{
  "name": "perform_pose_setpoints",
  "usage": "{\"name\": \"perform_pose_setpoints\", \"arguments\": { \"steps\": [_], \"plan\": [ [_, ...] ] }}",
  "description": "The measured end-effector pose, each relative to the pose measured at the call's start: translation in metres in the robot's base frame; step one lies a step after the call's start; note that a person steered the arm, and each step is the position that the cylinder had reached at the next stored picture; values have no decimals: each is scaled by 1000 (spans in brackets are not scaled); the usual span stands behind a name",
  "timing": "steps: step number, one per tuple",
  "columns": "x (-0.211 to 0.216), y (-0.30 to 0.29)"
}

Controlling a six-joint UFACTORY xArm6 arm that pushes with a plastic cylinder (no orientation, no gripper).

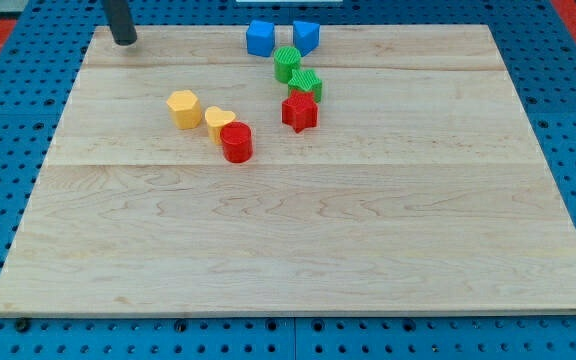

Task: Slide your arm towards the red star

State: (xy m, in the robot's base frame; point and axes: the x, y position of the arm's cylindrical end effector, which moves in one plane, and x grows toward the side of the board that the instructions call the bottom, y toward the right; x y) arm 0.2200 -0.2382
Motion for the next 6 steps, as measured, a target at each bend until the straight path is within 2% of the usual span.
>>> {"name": "perform_pose_setpoints", "arguments": {
  "steps": [1,3,5,6],
  "plan": [
    [0,-17],
    [31,42],
    [31,96],
    [70,112]
  ]
}}
